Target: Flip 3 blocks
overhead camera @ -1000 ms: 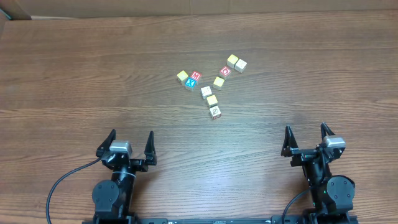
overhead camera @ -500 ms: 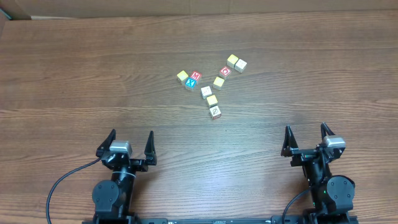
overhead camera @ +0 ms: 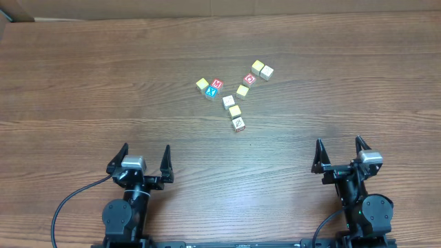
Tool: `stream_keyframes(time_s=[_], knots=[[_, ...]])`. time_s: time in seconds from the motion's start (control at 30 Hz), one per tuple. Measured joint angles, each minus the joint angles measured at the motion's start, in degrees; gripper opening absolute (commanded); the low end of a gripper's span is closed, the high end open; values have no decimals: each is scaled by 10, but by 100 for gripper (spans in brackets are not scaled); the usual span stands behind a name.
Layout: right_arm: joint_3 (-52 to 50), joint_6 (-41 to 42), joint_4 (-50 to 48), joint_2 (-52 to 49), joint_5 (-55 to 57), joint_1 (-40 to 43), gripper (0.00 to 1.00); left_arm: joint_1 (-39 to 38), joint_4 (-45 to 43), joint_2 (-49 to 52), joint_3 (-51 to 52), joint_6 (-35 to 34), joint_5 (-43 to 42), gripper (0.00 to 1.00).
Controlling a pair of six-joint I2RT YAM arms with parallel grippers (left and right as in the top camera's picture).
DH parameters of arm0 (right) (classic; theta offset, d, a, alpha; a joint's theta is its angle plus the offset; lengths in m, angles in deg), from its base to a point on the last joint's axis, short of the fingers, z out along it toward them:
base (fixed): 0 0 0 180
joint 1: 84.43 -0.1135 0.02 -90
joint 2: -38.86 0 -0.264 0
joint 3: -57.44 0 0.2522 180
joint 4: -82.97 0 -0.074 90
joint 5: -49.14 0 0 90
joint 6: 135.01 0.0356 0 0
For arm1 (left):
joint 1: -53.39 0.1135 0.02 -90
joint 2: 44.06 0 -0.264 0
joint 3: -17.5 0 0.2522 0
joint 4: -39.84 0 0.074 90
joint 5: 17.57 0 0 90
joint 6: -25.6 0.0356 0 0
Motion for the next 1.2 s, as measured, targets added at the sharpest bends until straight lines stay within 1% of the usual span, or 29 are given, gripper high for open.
stream_keyframes(time_s=[0.97,1.2], knots=[[0,0,0,0,-1,0,100,0,0,0,0,0,0,100],[0,0,-1,0,-16,0,100,0,0,0,0,0,-6,100]])
